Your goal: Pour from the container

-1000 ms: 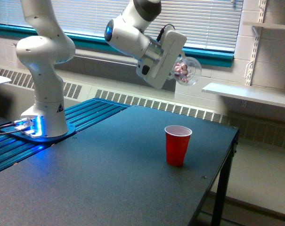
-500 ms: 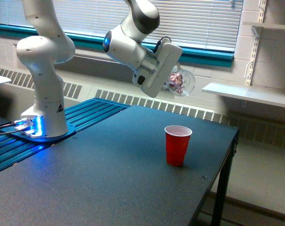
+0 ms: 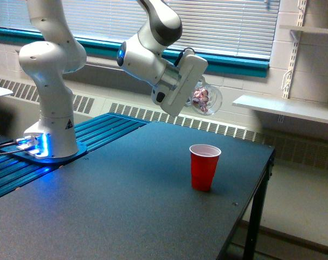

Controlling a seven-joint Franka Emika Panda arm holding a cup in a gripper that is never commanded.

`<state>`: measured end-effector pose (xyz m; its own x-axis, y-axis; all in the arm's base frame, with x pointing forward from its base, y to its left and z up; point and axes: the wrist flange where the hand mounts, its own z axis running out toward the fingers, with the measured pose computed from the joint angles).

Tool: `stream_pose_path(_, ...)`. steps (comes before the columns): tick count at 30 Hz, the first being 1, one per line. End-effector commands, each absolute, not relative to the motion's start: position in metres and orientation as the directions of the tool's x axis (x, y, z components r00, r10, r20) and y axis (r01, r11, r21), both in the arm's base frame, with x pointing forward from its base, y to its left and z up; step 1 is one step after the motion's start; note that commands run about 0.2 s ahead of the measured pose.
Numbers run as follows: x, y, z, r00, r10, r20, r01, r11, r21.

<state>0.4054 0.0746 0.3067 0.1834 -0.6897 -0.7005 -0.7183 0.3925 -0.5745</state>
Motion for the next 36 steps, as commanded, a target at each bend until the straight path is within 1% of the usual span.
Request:
stream_pose_path(1, 0.404, 0.077, 0.295, 0.182, -0.672, -0.718, -0.72, 0.406, -0.563)
stream_pose_path(10, 0.403, 0.073, 0.282, 0.152, -0.642, -0.751, -0.726, 0.443, -0.526)
stream_pose_path(26, 0.409, 0.053, 0.279, 0.117, -0.619, -0.777, -0.701, 0.502, -0.506)
stream_pose_path(36, 0.414, 0.054, 0.28, 0.114, -0.585, -0.803, -0.701, 0.526, -0.483)
